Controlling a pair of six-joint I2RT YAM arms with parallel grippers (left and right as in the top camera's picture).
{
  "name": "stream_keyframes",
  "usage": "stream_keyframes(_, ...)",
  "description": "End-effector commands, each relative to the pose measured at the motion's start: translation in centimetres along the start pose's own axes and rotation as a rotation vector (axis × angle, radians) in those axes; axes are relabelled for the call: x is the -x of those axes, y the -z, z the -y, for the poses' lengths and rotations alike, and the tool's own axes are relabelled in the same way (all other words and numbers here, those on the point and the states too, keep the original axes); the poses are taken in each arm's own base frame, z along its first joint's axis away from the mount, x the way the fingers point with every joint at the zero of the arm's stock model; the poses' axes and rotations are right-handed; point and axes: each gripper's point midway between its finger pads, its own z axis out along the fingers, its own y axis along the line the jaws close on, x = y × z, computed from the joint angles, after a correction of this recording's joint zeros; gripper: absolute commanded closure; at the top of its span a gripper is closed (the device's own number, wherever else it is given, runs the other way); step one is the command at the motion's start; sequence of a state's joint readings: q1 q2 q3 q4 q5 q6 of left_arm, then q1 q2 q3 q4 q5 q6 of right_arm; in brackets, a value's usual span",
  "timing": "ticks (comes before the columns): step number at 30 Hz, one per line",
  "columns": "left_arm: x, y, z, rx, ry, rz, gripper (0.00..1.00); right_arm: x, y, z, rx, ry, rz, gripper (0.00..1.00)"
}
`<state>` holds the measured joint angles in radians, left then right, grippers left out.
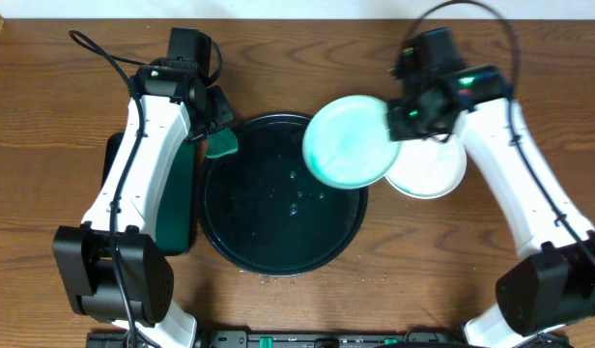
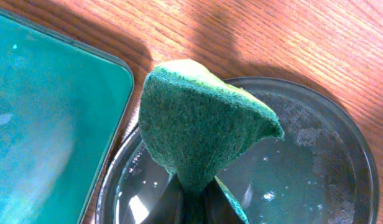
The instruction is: Clean dirty plates on tray and stack at the side
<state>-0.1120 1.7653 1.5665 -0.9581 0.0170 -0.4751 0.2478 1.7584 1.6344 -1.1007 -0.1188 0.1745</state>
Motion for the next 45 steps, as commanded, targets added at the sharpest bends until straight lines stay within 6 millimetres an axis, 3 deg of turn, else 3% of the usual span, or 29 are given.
stream_keyframes(1, 0.2, 0.3, -0.2, 0.003, 0.017, 0.007, 0.93, 0.2, 1.1, 5.2, 0.000, -0.157, 0.011, 0.99)
stream_keyframes(5, 0.0, 0.3, -0.3, 0.007, -0.026, 0.001, 0.93, -2.0, -0.8, 13.1, -0.164, -0.336, -0.012, 0.99)
stream_keyframes(8, -0.2, 0.3, -0.4, 0.012, -0.030, -0.008, 0.93, -4.4, -3.5, 15.9, -0.184, -0.398, -0.036, 0.99)
stream_keyframes(12, -0.1, 0.3, -0.4, 0.012, -0.030, -0.007, 0.93, -5.9, -6.3, 17.1, -0.189, -0.417, -0.016, 0.98)
stream_keyframes(15, 0.0, 0.3, -0.3, 0.009, -0.038, -0.002, 0.93, -5.3, -6.9, 16.8, -0.162, -0.407, 0.022, 0.71)
stream_keyframes(16, 0.1, 0.3, -0.3, 0.007, -0.070, 0.003, 0.93, -4.7, -6.9, 16.0, -0.122, -0.390, 0.035, 0.54)
stream_keyframes(18, 0.3, 0.8, -0.3, 0.001, -0.118, 0.015, 0.93, -3.1, -6.3, 13.6, -0.016, -0.314, 0.055, 0.43)
stream_keyframes(20, 0.5, 1.7, -0.8, 0.002, -0.172, 0.025, 0.92, -1.7, -5.0, 12.4, -0.005, -0.285, 0.063, 0.39)
stream_keyframes(22, 1.0, 2.7, -2.7, 0.040, -0.195, 0.038, 0.93, -0.1, -3.2, 10.4, 0.007, -0.222, 0.075, 0.31)
stream_keyframes(23, 1.3, 2.9, -3.9, 0.066, -0.191, 0.041, 0.93, 0.6, -2.5, 9.3, 0.015, -0.185, 0.084, 0.20)
stream_keyframes(26, 1.5, 2.1, -6.8, 0.115, -0.209, 0.009, 0.93, 1.9, -1.8, 6.5, 0.016, -0.115, 0.113, 0.01)
stream_keyframes(27, 1.1, 0.9, -8.5, 0.151, -0.187, -0.028, 0.93, 1.9, -2.0, 5.2, 0.007, -0.081, 0.112, 0.01)
stream_keyframes(33, -0.7, -2.1, -13.4, 0.240, -0.187, -0.135, 0.93, 1.5, -2.4, 2.9, -0.015, -0.012, 0.104, 0.01)
stream_keyframes(40, -2.4, -6.2, -15.4, 0.236, -0.333, -0.154, 0.91, 1.4, -2.5, 2.6, -0.015, -0.006, 0.101, 0.01)
stream_keyframes(41, -2.5, -6.5, -15.5, 0.235, -0.340, -0.152, 0.79, 1.4, -2.5, 2.6, -0.015, -0.001, 0.100, 0.01)
stream_keyframes(43, -2.4, -6.4, -16.2, 0.280, -0.342, -0.150, 0.28, 1.2, -2.5, 2.7, -0.018, 0.021, 0.092, 0.01)
stream_keyframes(45, -2.2, -6.1, -17.1, 0.338, -0.347, -0.145, 0.28, 1.2, -2.5, 2.7, -0.019, 0.029, 0.089, 0.01)
